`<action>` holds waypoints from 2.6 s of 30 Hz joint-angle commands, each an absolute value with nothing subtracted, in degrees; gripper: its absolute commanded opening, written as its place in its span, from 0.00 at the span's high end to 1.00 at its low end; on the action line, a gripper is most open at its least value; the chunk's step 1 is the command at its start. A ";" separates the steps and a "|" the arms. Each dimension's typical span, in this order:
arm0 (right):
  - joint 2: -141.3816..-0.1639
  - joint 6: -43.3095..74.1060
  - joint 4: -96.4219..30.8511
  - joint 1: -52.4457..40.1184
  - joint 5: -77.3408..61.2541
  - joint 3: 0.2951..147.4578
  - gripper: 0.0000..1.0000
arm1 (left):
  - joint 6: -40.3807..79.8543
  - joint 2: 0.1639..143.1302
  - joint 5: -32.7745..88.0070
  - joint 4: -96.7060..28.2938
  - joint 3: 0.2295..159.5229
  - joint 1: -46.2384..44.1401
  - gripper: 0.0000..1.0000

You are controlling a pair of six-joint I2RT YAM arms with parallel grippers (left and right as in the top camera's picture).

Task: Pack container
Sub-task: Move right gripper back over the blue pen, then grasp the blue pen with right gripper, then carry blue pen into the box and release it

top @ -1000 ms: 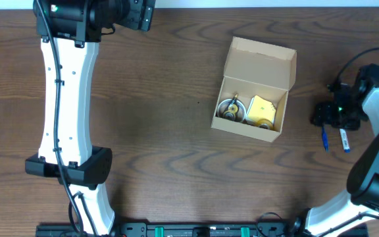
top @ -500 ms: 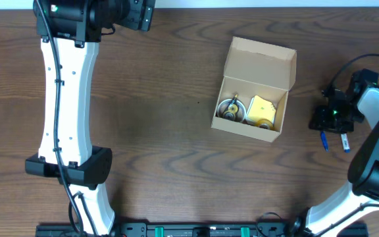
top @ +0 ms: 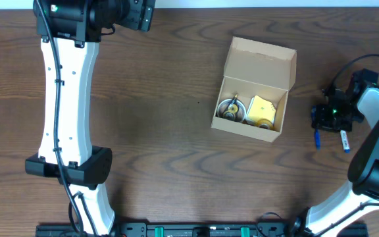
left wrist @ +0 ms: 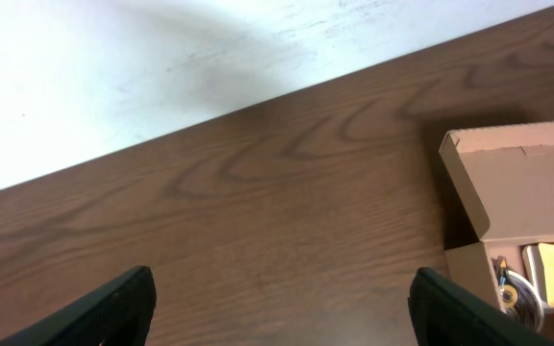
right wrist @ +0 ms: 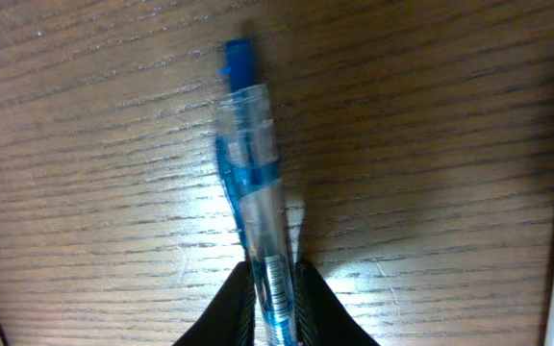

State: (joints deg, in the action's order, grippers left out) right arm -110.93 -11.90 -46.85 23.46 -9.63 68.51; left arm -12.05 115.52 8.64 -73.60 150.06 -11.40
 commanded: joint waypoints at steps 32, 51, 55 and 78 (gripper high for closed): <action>-112.62 -17.02 -75.22 8.29 -14.44 108.55 0.93 | -12.01 114.72 9.06 -73.45 150.89 -11.27 0.14; -112.64 -52.23 -88.84 -9.96 -20.71 108.44 0.99 | -12.01 114.72 7.44 -73.49 150.89 -11.27 0.16; -112.64 -58.41 -89.01 -9.30 -21.96 102.06 0.96 | -12.01 114.72 7.27 -73.49 150.89 -11.27 0.18; -112.64 -52.10 -77.93 -9.02 -19.70 93.14 0.29 | -11.57 114.72 7.53 -73.49 150.89 -11.27 0.18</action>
